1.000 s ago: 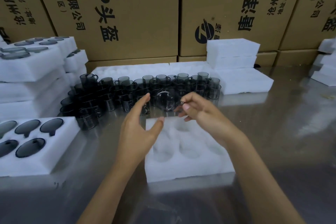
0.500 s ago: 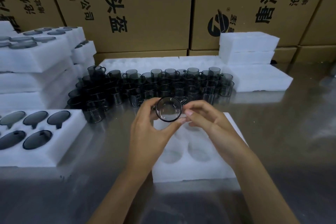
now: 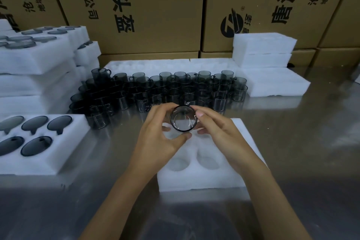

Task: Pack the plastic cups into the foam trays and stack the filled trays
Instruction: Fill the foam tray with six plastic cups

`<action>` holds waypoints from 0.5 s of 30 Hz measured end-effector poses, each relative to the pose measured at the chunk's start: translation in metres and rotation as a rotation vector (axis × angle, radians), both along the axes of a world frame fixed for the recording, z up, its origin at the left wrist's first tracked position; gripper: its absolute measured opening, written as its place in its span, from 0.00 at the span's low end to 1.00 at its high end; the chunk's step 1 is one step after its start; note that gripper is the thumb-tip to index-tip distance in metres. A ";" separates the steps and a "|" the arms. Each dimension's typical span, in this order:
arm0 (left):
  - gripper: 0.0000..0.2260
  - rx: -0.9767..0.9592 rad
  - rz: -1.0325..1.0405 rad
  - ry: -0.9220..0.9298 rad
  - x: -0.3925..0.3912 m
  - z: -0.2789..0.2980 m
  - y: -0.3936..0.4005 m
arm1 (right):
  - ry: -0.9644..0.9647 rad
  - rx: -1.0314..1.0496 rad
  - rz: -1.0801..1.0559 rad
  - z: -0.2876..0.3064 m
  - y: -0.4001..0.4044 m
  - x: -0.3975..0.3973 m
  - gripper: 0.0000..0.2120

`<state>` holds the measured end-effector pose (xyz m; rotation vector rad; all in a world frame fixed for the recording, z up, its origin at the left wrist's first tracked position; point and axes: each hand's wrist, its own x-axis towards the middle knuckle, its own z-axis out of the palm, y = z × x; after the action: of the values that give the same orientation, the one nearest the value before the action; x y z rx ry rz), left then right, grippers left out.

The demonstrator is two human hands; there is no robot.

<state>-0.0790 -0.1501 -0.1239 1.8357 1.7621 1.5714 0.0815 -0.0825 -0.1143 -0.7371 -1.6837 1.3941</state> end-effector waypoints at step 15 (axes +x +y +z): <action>0.34 -0.534 -0.250 0.014 -0.030 0.021 -0.014 | -0.089 0.145 0.034 -0.003 -0.005 -0.004 0.08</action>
<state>-0.1088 -0.1640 -0.1025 1.7089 1.6652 0.8872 0.0775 -0.0880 -0.1172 -0.7002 -1.8524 1.2631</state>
